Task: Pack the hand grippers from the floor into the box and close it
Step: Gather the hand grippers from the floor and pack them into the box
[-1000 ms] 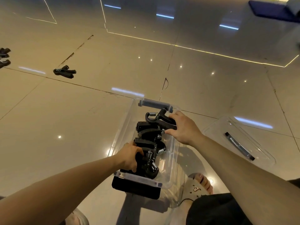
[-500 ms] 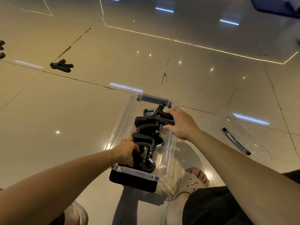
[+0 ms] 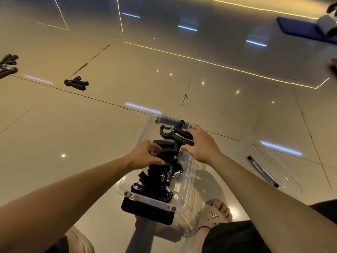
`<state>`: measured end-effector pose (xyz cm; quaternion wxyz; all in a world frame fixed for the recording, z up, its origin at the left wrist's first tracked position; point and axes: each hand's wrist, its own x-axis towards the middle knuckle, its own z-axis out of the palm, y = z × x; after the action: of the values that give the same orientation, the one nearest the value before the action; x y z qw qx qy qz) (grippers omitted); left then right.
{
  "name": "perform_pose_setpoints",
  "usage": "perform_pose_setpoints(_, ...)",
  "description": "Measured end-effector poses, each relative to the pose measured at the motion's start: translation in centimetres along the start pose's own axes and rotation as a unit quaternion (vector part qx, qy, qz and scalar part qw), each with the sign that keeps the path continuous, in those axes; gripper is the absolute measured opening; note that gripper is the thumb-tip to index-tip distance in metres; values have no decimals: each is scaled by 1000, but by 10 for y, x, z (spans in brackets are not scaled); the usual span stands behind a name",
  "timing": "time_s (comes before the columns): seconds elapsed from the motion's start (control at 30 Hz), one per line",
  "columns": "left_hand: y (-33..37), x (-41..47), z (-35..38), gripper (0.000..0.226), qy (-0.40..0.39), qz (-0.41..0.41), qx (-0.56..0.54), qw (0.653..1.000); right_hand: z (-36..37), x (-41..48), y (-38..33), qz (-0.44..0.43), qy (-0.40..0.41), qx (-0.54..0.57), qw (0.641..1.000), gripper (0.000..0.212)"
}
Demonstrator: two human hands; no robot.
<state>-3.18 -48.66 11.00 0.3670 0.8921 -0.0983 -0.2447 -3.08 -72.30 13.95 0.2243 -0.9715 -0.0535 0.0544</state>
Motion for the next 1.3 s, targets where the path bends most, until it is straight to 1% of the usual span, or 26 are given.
perform_pose_setpoints(0.07, 22, -2, -18, 38, 43, -13, -126, 991, -2, 1, -8, -3, 17, -1, 1000, 64)
perform_pose_setpoints(0.1, 32, -3, -25, 35, 58, -22, -169, 984, -2, 2, -12, -5, 28, 3, 1000, 64)
perform_pose_setpoints(0.2, 52, -4, -29, 37, 90, -53, -254, 962, 1, 3, -30, -5, 69, 35, 997, 66)
perform_pose_setpoints(0.27, 62, -4, -22, 37, 151, -75, -337, 926, 5, 2, -43, -16, 91, 26, 995, 64)
perform_pose_setpoints(0.33, 70, -3, -18, 31, 231, -104, -417, 873, 11, -1, -56, -33, 102, 10, 994, 63)
perform_pose_setpoints(0.4, 77, -2, -19, 27, 276, -119, -466, 832, 14, -5, -68, -44, 101, 15, 994, 61)
perform_pose_setpoints(0.43, 80, -2, -23, 25, 285, -117, -475, 824, 14, -7, -72, -49, 99, 24, 994, 62)
perform_pose_setpoints(0.47, 82, -1, -27, 24, 288, -111, -476, 823, 12, -7, -75, -56, 99, 34, 993, 61)
perform_pose_setpoints(0.53, 83, -1, -40, 23, 288, -91, -458, 836, 3, -6, -77, -84, 118, 48, 988, 53)
perform_pose_setpoints(0.6, 83, -3, -52, 21, 275, -69, -431, 856, -11, 0, -75, -94, 159, 65, 981, 42)
perform_pose_setpoints(0.67, 82, -4, -60, 20, 241, -40, -416, 876, -28, 11, -69, -68, 202, 90, 973, 36)
perform_pose_setpoints(0.73, 83, -5, -65, 23, 197, -9, -379, 904, -46, 21, -63, -35, 217, 122, 968, 33)
perform_pose_setpoints(0.77, 83, -5, -66, 25, 175, 8, -346, 922, -54, 25, -61, -21, 209, 149, 966, 33)
perform_pose_setpoints(0.83, 85, -6, -67, 25, 134, 38, -282, 949, -66, 31, -61, 1, 162, 226, 961, 33)
perform_pose_setpoints(0.9, 87, -9, -67, 25, 94, 59, -243, 964, -70, 31, -63, 13, 100, 310, 945, 24)
perform_pose_setpoints(0.93, 87, -10, -67, 25, 79, 65, -230, 968, -70, 30, -63, 15, 81, 333, 939, 18)
perform_pose_setpoints(1.0, 86, -9, -66, 24, 72, 72, -198, 975, -66, 29, -61, 27, 60, 354, 933, 12)
perform_pose_setpoints(1.1, 81, -6, -64, 19, 110, 101, -141, 979, -58, 29, -54, 77, 52, 398, 912, 11)
perform_pose_setpoints(1.13, 77, -5, -62, 23, 118, 117, -120, 979, -55, 29, -51, 99, 65, 414, 903, 10)
perform_pose_setpoints(1.23, 64, -1, -54, 62, 124, 139, -31, 982, -48, 31, -41, 175, 97, 471, 859, 13)
perform_pose_setpoints(1.27, 60, 0, -52, 71, 139, 141, 1, 980, -45, 31, -38, 199, 97, 490, 843, 11)
perform_pose_setpoints(1.3, 56, 2, -52, 74, 155, 146, 25, 977, -41, 31, -36, 218, 92, 509, 828, 9)
